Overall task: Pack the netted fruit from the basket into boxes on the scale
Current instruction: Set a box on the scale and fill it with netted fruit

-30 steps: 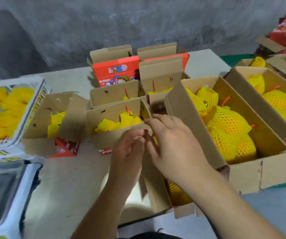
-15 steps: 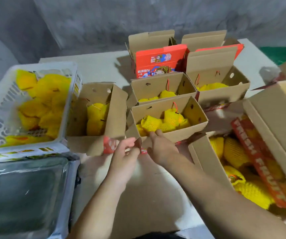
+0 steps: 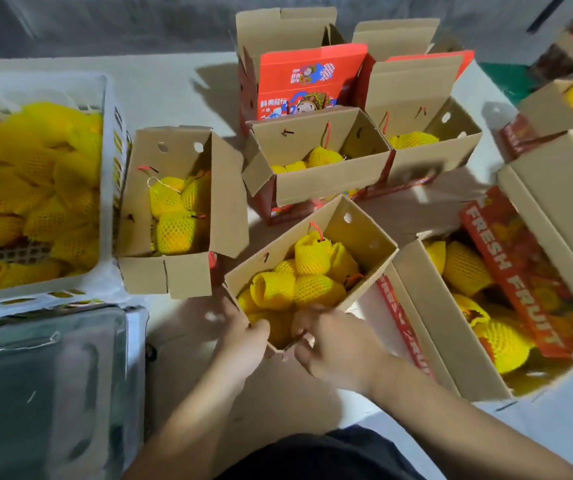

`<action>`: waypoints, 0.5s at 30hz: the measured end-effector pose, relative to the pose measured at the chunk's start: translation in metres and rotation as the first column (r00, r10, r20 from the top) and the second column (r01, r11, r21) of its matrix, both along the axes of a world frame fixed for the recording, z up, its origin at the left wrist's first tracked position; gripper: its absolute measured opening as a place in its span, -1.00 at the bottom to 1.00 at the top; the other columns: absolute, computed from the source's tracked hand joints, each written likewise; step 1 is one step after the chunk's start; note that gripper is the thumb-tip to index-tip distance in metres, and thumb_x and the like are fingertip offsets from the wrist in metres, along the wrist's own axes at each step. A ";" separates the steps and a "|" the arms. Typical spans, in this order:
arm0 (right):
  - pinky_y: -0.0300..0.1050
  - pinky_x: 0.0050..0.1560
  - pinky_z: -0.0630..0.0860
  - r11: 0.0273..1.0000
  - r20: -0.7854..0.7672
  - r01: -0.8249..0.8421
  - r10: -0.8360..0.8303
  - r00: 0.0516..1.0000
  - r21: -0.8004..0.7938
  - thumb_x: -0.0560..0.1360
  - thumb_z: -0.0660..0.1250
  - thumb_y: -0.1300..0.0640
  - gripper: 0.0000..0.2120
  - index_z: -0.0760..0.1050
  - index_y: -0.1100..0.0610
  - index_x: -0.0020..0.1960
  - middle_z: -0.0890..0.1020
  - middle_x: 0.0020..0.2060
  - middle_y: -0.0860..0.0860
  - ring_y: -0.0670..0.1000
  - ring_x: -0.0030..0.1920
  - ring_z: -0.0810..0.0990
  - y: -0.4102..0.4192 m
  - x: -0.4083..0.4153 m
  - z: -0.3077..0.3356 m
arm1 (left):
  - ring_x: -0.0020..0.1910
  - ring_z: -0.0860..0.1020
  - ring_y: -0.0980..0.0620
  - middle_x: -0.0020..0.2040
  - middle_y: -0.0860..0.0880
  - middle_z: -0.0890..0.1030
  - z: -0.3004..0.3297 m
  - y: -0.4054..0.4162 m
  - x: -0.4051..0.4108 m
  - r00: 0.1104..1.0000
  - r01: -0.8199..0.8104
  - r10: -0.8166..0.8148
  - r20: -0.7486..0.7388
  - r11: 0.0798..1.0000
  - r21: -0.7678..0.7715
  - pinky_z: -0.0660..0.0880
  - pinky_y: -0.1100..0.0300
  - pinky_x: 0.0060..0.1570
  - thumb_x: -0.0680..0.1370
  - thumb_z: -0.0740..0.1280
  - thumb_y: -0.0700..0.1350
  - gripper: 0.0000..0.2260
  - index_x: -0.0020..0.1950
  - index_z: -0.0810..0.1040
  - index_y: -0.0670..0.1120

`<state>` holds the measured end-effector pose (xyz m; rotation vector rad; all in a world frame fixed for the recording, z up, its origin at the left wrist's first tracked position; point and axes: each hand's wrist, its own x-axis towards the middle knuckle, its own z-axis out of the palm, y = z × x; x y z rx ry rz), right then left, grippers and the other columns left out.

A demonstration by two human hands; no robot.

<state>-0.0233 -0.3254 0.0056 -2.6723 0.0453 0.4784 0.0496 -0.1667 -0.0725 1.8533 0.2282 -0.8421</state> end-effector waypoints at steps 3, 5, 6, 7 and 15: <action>0.10 0.03 0.56 0.944 0.342 0.329 -0.318 0.884 0.025 0.51 0.25 -0.09 -0.66 0.50 -0.01 0.23 0.53 0.13 0.05 0.16 0.09 0.54 -0.027 0.025 0.003 | 0.55 0.35 -0.21 0.64 -0.02 0.23 -0.010 0.010 -0.004 0.994 -0.079 0.071 -0.086 0.993 -0.085 0.39 -0.26 0.49 0.70 0.25 -0.16 -0.26 0.68 -0.12 0.27; 0.18 0.31 0.44 0.879 0.376 0.470 -0.411 0.830 -0.076 0.52 0.34 -0.06 -0.38 0.32 0.08 0.52 0.42 0.39 0.14 0.27 0.32 0.42 -0.059 0.057 0.001 | 0.56 0.34 -0.19 0.66 0.02 0.17 -0.008 0.008 -0.008 0.989 -0.131 0.120 -0.087 0.982 -0.134 0.39 -0.28 0.48 0.69 0.24 -0.20 -0.26 0.69 -0.09 0.27; 0.21 0.43 0.35 0.852 0.291 0.516 -0.474 0.831 -0.085 0.53 0.36 -0.05 -0.26 0.17 0.10 0.62 0.31 0.51 0.16 0.29 0.43 0.34 -0.074 0.071 -0.002 | 0.56 0.33 -0.18 0.66 0.03 0.15 -0.007 0.006 -0.011 0.988 -0.149 0.140 -0.071 0.978 -0.144 0.38 -0.28 0.48 0.69 0.23 -0.20 -0.27 0.69 -0.08 0.25; 0.21 0.50 0.28 0.835 0.193 0.542 -0.519 0.833 -0.094 0.54 0.35 -0.03 -0.19 0.05 0.11 0.66 0.23 0.58 0.16 0.29 0.51 0.26 -0.086 0.082 -0.007 | 0.55 0.35 -0.18 0.65 0.04 0.16 -0.006 0.005 -0.015 0.987 -0.160 0.154 -0.051 0.977 -0.142 0.38 -0.28 0.48 0.69 0.23 -0.20 -0.28 0.70 -0.07 0.23; 0.20 0.12 0.43 0.810 0.288 0.565 -0.510 0.811 -0.156 0.56 0.18 0.25 -0.58 0.31 0.10 0.41 0.43 0.24 0.16 0.34 0.20 0.45 -0.106 0.047 -0.051 | 0.44 0.47 -0.03 0.58 0.03 0.37 0.013 0.007 -0.071 0.958 -0.278 0.285 -0.004 0.930 -0.242 0.48 -0.16 0.42 0.71 0.20 -0.32 -0.30 0.70 0.00 0.18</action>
